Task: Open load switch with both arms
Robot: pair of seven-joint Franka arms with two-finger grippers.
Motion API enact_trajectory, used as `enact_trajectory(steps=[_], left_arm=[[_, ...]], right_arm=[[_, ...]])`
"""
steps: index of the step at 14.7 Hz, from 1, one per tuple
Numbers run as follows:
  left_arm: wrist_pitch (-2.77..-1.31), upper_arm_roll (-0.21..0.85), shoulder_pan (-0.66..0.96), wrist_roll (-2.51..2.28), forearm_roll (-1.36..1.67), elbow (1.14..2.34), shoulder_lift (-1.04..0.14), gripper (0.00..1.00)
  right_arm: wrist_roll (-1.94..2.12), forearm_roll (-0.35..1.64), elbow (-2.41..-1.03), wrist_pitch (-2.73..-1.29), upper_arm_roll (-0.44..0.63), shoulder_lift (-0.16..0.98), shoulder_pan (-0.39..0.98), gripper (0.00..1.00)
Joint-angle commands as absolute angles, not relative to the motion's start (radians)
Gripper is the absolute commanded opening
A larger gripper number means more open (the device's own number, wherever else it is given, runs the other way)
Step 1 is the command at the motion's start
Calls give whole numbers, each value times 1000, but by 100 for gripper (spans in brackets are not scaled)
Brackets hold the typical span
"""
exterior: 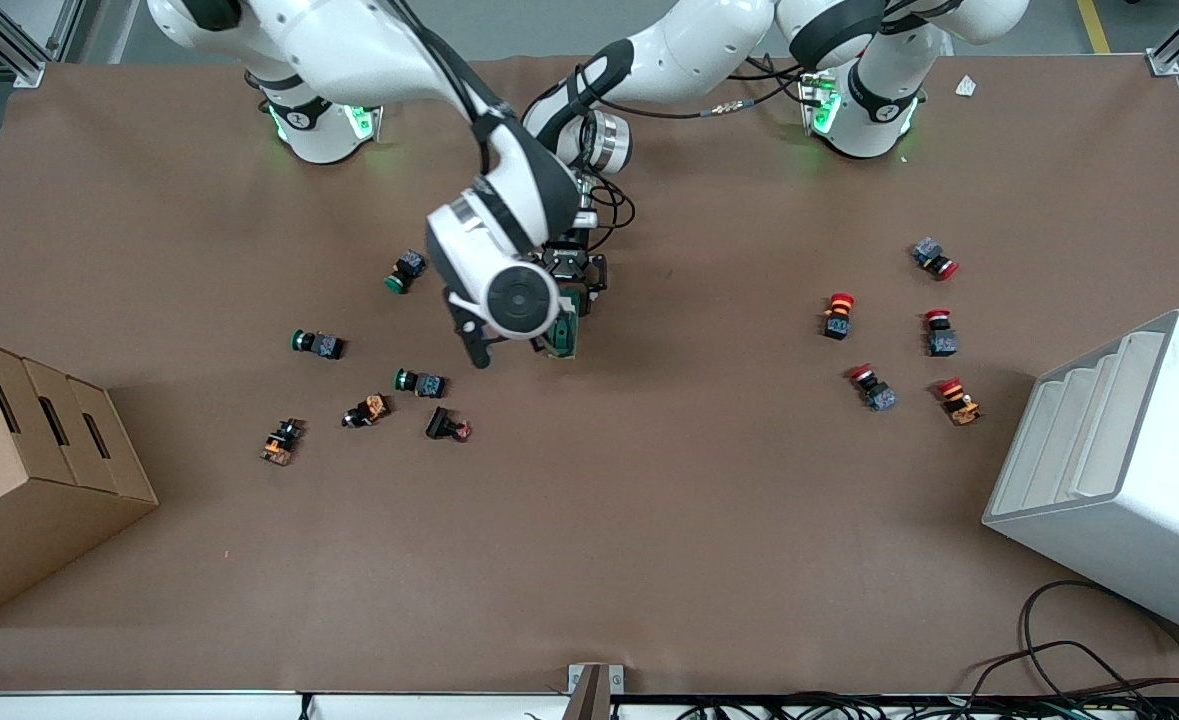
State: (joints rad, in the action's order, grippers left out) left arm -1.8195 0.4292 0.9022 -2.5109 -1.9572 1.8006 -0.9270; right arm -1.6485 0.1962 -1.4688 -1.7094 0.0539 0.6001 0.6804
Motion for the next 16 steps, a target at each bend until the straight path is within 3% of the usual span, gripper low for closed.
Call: enact_trajectory(steps=[1,7,11,13,16], left_arm=[[-1806,480,910,-2472,-1828,1741,-907,98],[-1825,543,861,-2260,-1573,1692,-798,98],[-1827,672,689,-2004,-1404,1640,-727,96],[-1829,769,558,-1913,-1338,1634,-687,96],[-1824,1022,224,-1664,-1162,1625,-628,98]], right_arm=[[-1395,183,-1502,-1684,41,508,565,100],[-736,158,-1499,-1646,41,388,277,100],[-259,58,-1494,-1644,43,328,132,100],[-126,37,-1485,-1643,41,313,71,100],[-16,-8,-1444,-1571,41,302,15,100]])
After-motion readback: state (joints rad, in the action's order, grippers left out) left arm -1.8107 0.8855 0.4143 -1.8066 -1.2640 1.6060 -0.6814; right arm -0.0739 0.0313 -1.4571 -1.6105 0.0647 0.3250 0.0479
